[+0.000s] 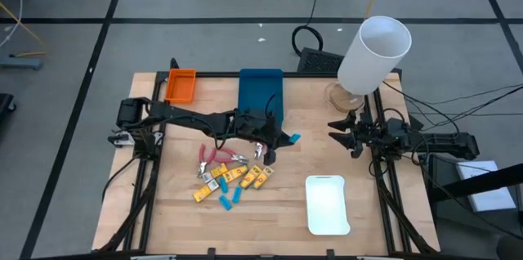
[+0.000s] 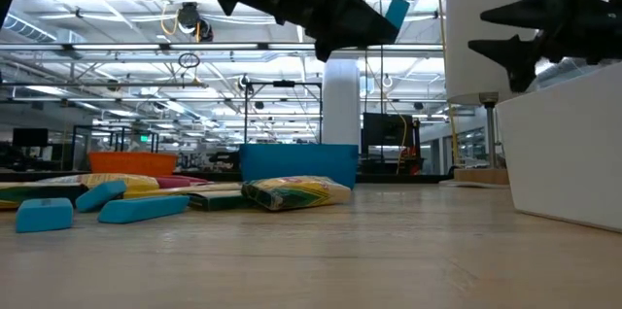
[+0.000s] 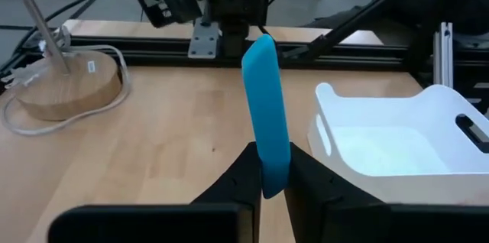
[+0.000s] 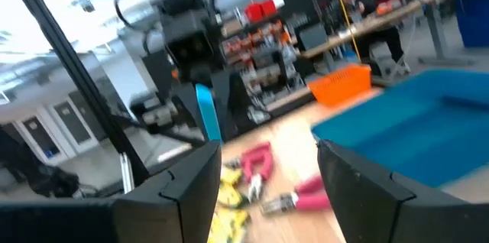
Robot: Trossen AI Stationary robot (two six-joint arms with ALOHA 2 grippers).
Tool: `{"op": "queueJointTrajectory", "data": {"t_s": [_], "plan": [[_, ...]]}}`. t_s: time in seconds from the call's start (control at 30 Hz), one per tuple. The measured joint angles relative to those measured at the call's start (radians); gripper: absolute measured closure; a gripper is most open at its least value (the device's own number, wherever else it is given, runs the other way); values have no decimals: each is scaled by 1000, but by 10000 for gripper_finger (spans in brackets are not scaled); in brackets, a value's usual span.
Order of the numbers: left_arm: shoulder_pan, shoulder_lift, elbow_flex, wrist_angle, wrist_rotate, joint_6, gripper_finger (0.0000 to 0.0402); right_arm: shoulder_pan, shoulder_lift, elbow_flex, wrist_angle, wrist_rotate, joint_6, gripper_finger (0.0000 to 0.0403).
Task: Pick & Place School Supplies
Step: Put the blue eraser into the white bin
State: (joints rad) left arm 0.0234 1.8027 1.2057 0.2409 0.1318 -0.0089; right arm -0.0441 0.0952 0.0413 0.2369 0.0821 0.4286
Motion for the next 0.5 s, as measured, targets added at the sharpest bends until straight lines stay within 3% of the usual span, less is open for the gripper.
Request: {"op": "queueJointTrajectory", "data": {"t_s": [0.3, 0.5], "plan": [[-3, 0, 0, 15, -1, -2, 368, 4, 189, 0, 183, -6, 14, 193], [-3, 0, 0, 15, -2, -12, 365, 60, 367, 0, 404, -7, -9, 193]]}}
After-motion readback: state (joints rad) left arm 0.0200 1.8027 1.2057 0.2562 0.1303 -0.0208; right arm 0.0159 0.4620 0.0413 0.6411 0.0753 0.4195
